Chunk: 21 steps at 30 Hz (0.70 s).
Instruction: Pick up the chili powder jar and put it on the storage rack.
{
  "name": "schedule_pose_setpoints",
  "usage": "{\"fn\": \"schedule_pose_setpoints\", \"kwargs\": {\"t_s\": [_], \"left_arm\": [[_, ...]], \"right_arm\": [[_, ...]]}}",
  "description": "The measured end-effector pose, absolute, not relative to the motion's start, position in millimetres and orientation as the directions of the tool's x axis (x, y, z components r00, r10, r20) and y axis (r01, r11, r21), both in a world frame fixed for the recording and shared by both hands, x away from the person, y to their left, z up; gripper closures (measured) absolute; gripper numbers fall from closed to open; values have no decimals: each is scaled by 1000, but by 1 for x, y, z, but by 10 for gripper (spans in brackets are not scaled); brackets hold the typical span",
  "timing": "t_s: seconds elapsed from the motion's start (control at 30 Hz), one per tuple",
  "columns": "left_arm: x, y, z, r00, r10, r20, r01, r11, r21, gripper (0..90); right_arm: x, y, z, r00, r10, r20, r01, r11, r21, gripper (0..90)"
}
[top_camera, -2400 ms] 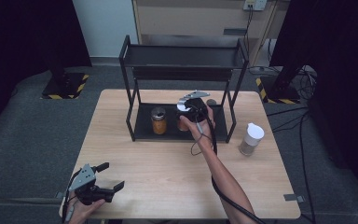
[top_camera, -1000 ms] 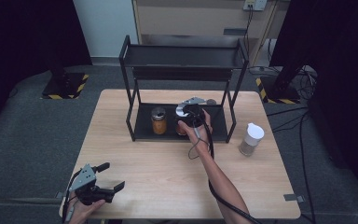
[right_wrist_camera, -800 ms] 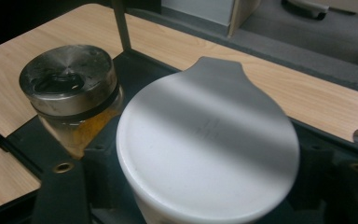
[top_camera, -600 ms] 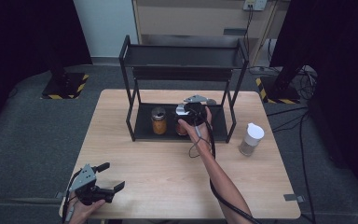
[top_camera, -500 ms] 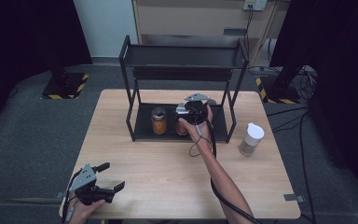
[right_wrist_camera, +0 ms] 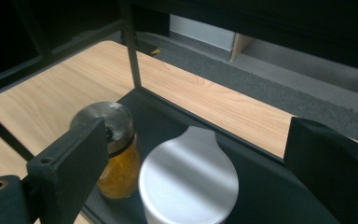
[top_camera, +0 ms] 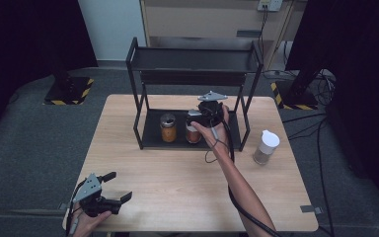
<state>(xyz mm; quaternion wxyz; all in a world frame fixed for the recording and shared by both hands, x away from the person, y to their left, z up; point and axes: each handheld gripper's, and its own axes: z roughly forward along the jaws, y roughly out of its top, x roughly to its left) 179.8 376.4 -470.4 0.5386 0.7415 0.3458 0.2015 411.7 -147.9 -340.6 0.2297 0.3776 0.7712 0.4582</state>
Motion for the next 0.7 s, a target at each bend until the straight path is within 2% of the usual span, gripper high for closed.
{"fn": "schedule_pose_setpoints", "kwargs": {"t_s": [0.7], "left_arm": [[181, 377, -472, 681, 727, -87, 295, -163, 941, 17]], "right_arm": [[361, -183, -306, -737, 675, -3, 265, 294, 918, 69]]}}
